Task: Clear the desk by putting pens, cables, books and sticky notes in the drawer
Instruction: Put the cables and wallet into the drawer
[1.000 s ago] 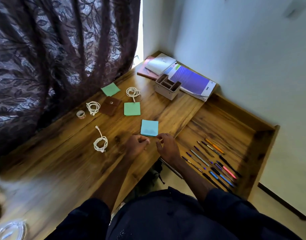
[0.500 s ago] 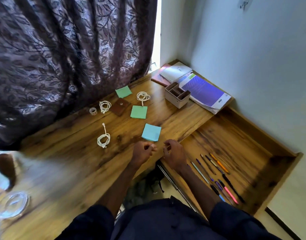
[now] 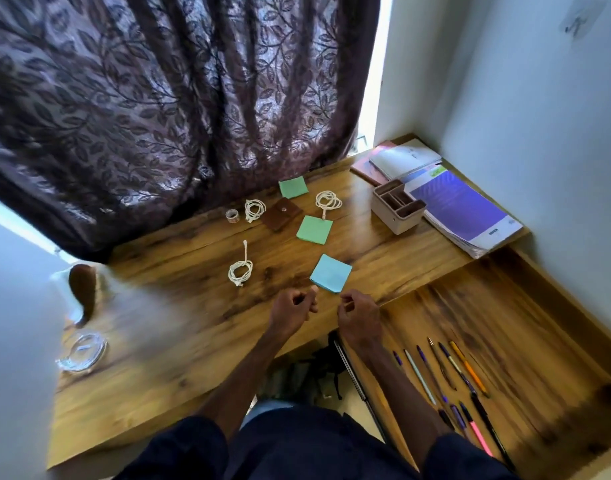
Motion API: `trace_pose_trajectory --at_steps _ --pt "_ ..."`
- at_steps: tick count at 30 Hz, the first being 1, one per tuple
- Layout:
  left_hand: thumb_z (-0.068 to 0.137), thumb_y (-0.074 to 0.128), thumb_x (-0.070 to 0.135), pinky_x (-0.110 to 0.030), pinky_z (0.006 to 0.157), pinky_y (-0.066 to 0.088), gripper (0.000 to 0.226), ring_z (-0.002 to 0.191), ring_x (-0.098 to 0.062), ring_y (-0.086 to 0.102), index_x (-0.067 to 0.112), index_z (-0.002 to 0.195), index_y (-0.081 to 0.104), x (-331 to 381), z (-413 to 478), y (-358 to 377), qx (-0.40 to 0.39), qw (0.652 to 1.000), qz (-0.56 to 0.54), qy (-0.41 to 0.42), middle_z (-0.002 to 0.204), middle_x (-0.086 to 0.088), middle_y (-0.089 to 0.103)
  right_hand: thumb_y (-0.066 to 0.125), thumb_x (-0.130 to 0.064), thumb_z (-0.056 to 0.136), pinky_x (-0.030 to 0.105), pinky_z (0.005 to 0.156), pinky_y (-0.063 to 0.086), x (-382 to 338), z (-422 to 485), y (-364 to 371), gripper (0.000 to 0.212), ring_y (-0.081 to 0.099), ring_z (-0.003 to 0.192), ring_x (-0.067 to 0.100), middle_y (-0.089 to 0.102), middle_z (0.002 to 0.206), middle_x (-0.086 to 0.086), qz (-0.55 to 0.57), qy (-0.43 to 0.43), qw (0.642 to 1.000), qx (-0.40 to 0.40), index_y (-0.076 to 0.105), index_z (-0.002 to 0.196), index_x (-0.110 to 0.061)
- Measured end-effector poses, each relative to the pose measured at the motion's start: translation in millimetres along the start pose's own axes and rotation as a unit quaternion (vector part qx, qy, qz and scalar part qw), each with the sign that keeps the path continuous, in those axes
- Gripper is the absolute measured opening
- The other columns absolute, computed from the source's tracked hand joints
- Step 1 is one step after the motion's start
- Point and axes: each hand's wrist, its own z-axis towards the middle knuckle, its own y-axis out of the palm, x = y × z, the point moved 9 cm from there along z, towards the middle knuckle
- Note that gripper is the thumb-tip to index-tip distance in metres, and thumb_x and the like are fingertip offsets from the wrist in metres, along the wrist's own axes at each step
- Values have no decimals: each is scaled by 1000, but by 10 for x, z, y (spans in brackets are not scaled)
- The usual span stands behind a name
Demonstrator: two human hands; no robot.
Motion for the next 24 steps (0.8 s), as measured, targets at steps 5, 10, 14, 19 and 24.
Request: trace_pose_trajectory --at_steps 5,10,14,19,24 --pt "93 65 48 -36 68 61 33 54 -4 66 21 78 75 -40 308 -240 12 999 41 5 70 11 75 73 -5 81 24 73 54 -154 223 163 23 68 82 13 71 94 -1 19 -6 1000 3 70 101 -16" --pt "86 70 38 -28 72 56 19 75 -9 70 21 83 76 -190 792 -699 68 992 110 10 78 8 75 68 -9 87 17 66 51 -376 668 371 16 69 79 12 74 95 0 -1 -12 1000 -17 70 101 -16" --pt "80 64 37 -36 76 56 23 88 -26 69 19 93 71 -535 1161 -1189 121 979 160 -28 89 -2 73 67 -10 83 39 69 58 -628 1084 649 11 70 76 21 74 85 4 -29 -29 998 -41 72 93 -12" --pt "88 66 43 -44 88 47 47 114 -37 58 12 123 58 -1260 1593 -1546 116 949 270 -116 125 -14 61 66 -12 83 33 71 59 -925 1490 1011 13 72 80 19 76 90 3 -73 -59 993 -70 75 92 -13" --pt "95 60 40 -46 96 46 55 128 -35 51 15 141 45 -1380 1709 -1608 57 950 262 -157 140 -13 52 65 -13 83 30 73 59 -908 1780 1251 14 71 80 14 77 91 0 -100 -44 988 -106 77 91 -15"
